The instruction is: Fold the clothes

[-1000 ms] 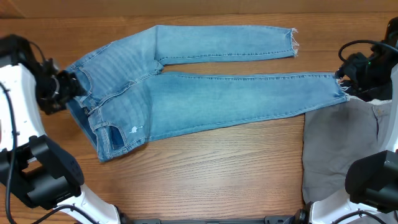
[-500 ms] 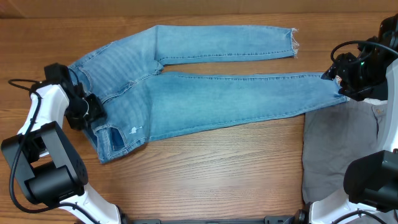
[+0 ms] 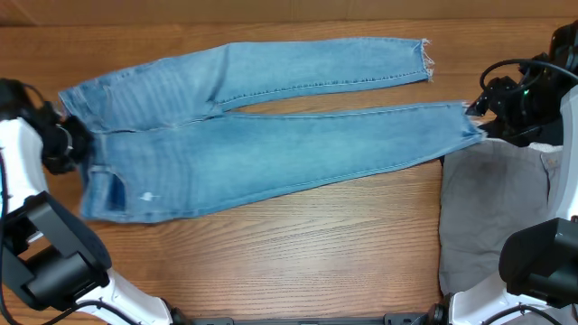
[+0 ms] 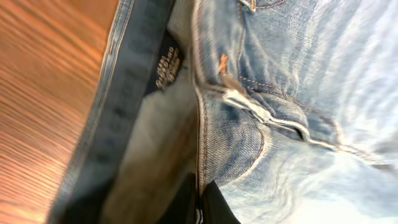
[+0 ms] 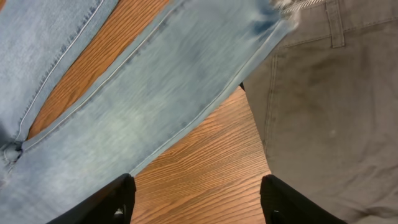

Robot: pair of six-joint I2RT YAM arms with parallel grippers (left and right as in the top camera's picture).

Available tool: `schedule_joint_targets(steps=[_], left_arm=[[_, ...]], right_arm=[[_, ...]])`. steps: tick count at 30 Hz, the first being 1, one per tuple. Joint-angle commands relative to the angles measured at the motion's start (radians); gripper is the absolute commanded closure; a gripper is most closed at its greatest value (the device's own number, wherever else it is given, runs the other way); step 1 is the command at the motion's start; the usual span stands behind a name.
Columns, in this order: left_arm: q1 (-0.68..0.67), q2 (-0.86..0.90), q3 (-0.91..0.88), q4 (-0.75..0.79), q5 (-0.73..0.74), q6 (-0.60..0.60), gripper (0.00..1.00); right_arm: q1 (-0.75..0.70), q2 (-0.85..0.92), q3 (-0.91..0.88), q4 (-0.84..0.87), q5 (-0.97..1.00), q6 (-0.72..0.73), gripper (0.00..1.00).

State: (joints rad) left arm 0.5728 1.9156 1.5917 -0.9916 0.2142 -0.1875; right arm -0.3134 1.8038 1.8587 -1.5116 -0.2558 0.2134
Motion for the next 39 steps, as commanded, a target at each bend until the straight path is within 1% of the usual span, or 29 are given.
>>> schedule_joint_targets(steps=[1, 2, 3, 5, 6, 7, 9, 10, 11, 14, 18, 19, 22, 25, 29, 31, 32, 34, 37, 39], left_arm=[[0.0, -0.006, 0.038, -0.018, 0.024, 0.012, 0.85], [-0.003, -0.006, 0.036, -0.033, 0.001, 0.012, 0.82], [-0.004, -0.006, 0.031, -0.06, -0.076, 0.011, 0.69], [-0.004, -0.006, 0.028, -0.08, -0.179, -0.007, 0.36], [-0.002, -0.006, 0.028, -0.084, -0.193, -0.017, 0.32], [0.003, -0.006, 0.028, -0.086, -0.171, -0.03, 0.31], [0.004, -0.006, 0.028, -0.085, -0.095, -0.026, 0.32], [0.004, -0.006, 0.028, -0.085, -0.081, -0.023, 0.32], [0.001, -0.006, 0.027, -0.089, -0.038, 0.003, 0.32], [-0.02, -0.006, 0.014, -0.133, -0.014, 0.035, 0.35], [-0.063, -0.006, -0.053, -0.187, -0.023, 0.034, 0.39], [-0.072, -0.006, -0.081, -0.187, -0.032, 0.034, 0.4], [-0.089, -0.006, -0.178, -0.164, -0.101, 0.023, 0.4], [-0.084, -0.006, -0.268, -0.127, -0.179, -0.035, 0.4], [-0.061, -0.006, -0.349, -0.07, -0.283, -0.11, 0.41], [-0.045, -0.006, -0.378, -0.037, -0.329, -0.152, 0.48], [-0.027, -0.006, -0.409, 0.002, -0.375, -0.185, 0.59], [-0.005, -0.006, -0.433, 0.033, -0.426, -0.207, 0.76], [0.046, -0.006, -0.446, 0.058, -0.467, -0.241, 0.93], [0.101, -0.006, -0.439, 0.061, -0.468, -0.256, 0.95]], right_arm=[[0.0, -0.001, 0.013, -0.005, -0.004, -0.005, 0.3], [0.0, -0.001, 0.013, -0.007, -0.004, -0.005, 0.3], [0.0, -0.001, 0.012, -0.014, -0.004, -0.005, 0.27], [0.0, -0.001, 0.009, -0.017, -0.004, -0.005, 0.23], [0.0, -0.001, 0.007, -0.017, -0.004, -0.005, 0.22], [0.0, -0.001, -0.003, -0.015, -0.004, -0.005, 0.19], [0.0, -0.001, -0.034, -0.005, -0.004, -0.004, 0.18], [0.0, -0.001, -0.04, -0.002, -0.004, -0.001, 0.18], [0.0, -0.001, -0.075, 0.014, -0.004, 0.008, 0.18], [0.0, -0.001, -0.171, 0.072, -0.004, 0.03, 0.18], [-0.001, -0.001, -0.323, 0.178, -0.005, 0.077, 0.19], [-0.001, -0.001, -0.384, 0.224, -0.005, 0.102, 0.2], [-0.001, -0.001, -0.508, 0.342, -0.04, 0.13, 0.27], [-0.001, -0.001, -0.598, 0.426, -0.091, 0.127, 0.27], [-0.001, -0.001, -0.61, 0.434, -0.106, 0.116, 0.28], [-0.001, -0.001, -0.61, 0.433, -0.11, 0.093, 0.28], [-0.001, -0.001, -0.61, 0.428, -0.12, 0.074, 0.28], [-0.001, -0.001, -0.61, 0.42, -0.124, 0.066, 0.28], [-0.001, -0.001, -0.61, 0.415, -0.124, 0.067, 0.28], [-0.001, -0.001, -0.61, 0.412, -0.124, 0.067, 0.28]])
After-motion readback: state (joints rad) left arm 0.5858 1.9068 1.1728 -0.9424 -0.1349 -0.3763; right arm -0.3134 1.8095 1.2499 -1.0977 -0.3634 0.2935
